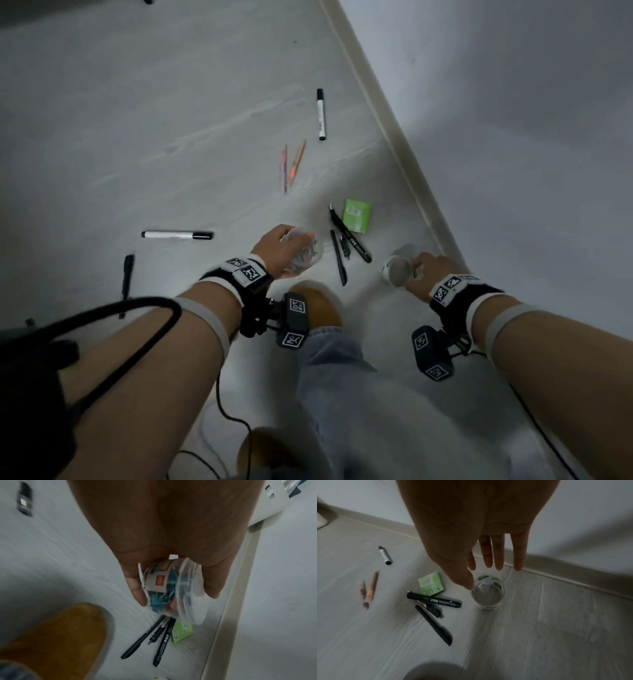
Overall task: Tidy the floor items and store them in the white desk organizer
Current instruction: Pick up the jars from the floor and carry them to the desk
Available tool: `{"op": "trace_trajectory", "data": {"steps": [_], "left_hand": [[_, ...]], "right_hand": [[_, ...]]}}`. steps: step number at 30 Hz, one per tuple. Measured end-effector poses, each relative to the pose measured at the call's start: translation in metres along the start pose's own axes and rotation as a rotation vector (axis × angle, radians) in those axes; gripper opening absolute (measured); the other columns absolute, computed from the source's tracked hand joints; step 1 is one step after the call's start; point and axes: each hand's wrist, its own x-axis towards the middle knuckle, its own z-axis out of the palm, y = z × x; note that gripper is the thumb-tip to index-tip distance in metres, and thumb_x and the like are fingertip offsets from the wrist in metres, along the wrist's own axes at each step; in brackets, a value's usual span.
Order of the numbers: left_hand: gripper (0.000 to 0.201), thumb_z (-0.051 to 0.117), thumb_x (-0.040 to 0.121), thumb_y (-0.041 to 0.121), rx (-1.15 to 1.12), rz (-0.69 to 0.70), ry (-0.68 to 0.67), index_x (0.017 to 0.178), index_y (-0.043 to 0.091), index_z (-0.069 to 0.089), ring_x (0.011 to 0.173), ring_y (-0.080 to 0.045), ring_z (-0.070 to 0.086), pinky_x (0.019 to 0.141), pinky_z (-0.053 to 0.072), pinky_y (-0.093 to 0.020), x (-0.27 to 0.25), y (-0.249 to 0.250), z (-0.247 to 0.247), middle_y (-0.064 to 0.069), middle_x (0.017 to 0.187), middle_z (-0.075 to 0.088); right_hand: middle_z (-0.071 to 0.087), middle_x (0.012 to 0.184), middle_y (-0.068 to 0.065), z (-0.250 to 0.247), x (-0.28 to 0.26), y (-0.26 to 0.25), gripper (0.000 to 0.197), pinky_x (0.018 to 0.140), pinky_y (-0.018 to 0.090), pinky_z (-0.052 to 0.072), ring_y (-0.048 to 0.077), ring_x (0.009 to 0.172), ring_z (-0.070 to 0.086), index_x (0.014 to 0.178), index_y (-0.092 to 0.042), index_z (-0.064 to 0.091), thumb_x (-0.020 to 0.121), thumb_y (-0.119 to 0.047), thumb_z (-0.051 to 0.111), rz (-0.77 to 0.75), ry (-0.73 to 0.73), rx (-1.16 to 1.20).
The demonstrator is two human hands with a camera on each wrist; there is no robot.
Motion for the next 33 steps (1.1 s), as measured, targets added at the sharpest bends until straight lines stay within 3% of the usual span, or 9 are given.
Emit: {"op": "trace_trajectory", "data": {"steps": [6,11,15,18,21,23,25,28,33], "left_hand": [[0.047,0.073,0.072,0.050,0.120,0.021,-0.107,0.108,0.019,0.068,0.097,-0.035,0.071,0.081,0.059,-0.057,0.053,-0.005,0.020,-0.016,0.110,0.070],[0.016,0.066,0.092,0.029,0.181,-0.026,-0.253,0.104,0.018,0.068,0.095,-0.031,0.069,0.084,0.059,-0.043,0.073,-0.008,0.033,-0.014,0.106,0.069],[0.026,0.072,0.085,0.035,0.196,-0.031,-0.245,0.102,0.015,0.069,0.084,-0.027,0.069,0.073,0.057,-0.037,0.070,0.004,0.041,-0.012,0.100,0.070],[0.057,0.081,0.075,0.047,0.197,0.056,-0.246,0.122,0.026,0.058,0.097,-0.025,0.071,0.081,0.061,-0.042,0.068,0.011,0.045,-0.004,0.114,0.069],[0.058,0.077,0.084,0.033,0.073,0.112,-0.291,0.134,0.020,0.052,0.107,-0.031,0.069,0.092,0.057,-0.045,0.069,0.013,0.043,-0.008,0.121,0.069],[0.045,0.076,0.083,0.036,0.092,0.155,-0.234,0.121,0.016,0.064,0.105,-0.034,0.069,0.094,0.056,-0.049,0.071,0.011,0.034,-0.013,0.113,0.073],[0.051,0.074,0.069,0.055,0.247,0.174,-0.089,0.102,0.017,0.070,0.095,-0.035,0.071,0.084,0.059,-0.050,0.073,0.005,0.021,-0.015,0.101,0.073],[0.056,0.067,0.068,0.056,0.314,0.209,0.028,0.095,0.007,0.068,0.084,-0.036,0.069,0.071,0.056,-0.047,0.076,-0.006,0.004,-0.022,0.095,0.070],[0.059,0.068,0.062,0.062,0.220,0.159,0.055,0.094,0.013,0.072,0.096,-0.043,0.068,0.082,0.056,-0.056,0.078,-0.011,-0.020,-0.022,0.101,0.071]], "right_hand": [[0.022,0.145,0.018,0.052,0.061,0.002,0.108,0.100,0.050,0.047,0.048,0.125,0.044,0.151,-0.035,0.013,0.069,-0.041,0.084,0.109,-0.030,0.156],[0.032,0.137,0.020,0.082,0.089,0.002,0.097,0.094,0.050,0.051,0.049,0.112,0.053,0.145,-0.026,0.023,0.070,-0.042,0.081,0.184,0.116,0.312],[0.041,0.135,0.012,0.060,0.079,-0.016,0.097,0.094,0.045,0.049,0.038,0.118,0.050,0.140,-0.020,0.024,0.064,-0.043,0.080,-0.102,0.330,0.352],[0.043,0.135,0.007,0.027,0.063,-0.049,0.095,0.095,0.044,0.049,0.030,0.120,0.049,0.139,-0.020,0.031,0.063,-0.046,0.080,-0.441,0.409,0.331],[0.039,0.137,0.004,0.005,0.051,-0.080,0.094,0.094,0.047,0.050,0.027,0.123,0.042,0.143,-0.023,0.032,0.065,-0.048,0.079,-0.704,0.466,0.093],[0.038,0.140,0.002,0.001,0.052,-0.091,0.094,0.092,0.046,0.052,0.026,0.124,0.039,0.145,-0.023,0.029,0.067,-0.044,0.078,-0.794,0.503,-0.029],[0.038,0.143,0.001,0.004,0.059,-0.097,0.098,0.092,0.044,0.053,0.025,0.125,0.040,0.147,-0.023,0.024,0.069,-0.042,0.079,-0.860,0.501,-0.088],[0.032,0.147,0.002,0.013,0.079,-0.094,0.104,0.098,0.043,0.050,0.025,0.130,0.041,0.150,-0.023,0.020,0.068,-0.043,0.081,-0.796,0.455,-0.021],[0.028,0.147,0.015,0.018,0.130,-0.077,0.088,0.104,0.044,0.044,0.043,0.125,0.047,0.150,-0.031,0.027,0.077,-0.028,0.076,-0.346,0.322,0.105]]}}
